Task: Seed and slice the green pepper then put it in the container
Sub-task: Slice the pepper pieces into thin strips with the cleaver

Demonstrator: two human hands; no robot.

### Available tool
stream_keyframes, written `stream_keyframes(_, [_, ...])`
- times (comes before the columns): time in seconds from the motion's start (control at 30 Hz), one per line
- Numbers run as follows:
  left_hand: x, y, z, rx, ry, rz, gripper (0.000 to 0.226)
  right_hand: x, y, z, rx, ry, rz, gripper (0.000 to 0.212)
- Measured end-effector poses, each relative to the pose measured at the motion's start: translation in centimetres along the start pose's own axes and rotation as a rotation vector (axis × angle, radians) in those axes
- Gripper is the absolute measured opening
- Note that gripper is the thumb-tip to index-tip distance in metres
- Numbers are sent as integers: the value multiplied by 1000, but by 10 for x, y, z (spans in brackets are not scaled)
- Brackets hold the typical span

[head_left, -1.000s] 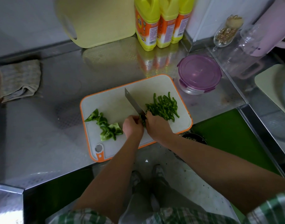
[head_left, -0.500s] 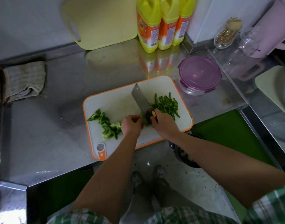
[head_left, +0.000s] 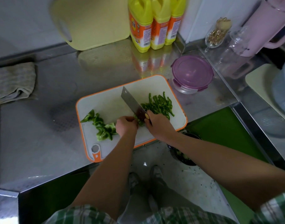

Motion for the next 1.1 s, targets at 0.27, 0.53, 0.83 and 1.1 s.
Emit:
stream_keyframes(0.27, [-1,3,1,17,-11,8,17,-8,5,8,-64,-54,89,18])
stream_keyframes(0.53, [-1,2,-2,-34,63,49,15,-13,8,14,-89,-146,142,17])
stream_keyframes(0.83, [5,7,0,-169,182,208,14,-17,10,7,-121,-40,34,19])
stream_keyframes(1.1, [6,3,0,-97,104,24,10,-7,4,4,-90,51,-57,16])
Point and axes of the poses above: each hand's wrist, its own y-axis towards the middle knuckle, its own x-axis out of the back of the hand, z = x × y, the point moved 2 cm from there along y, towards the middle knuckle, and after that the axes turned 12 degrees about -y, right-handed, at the moved point
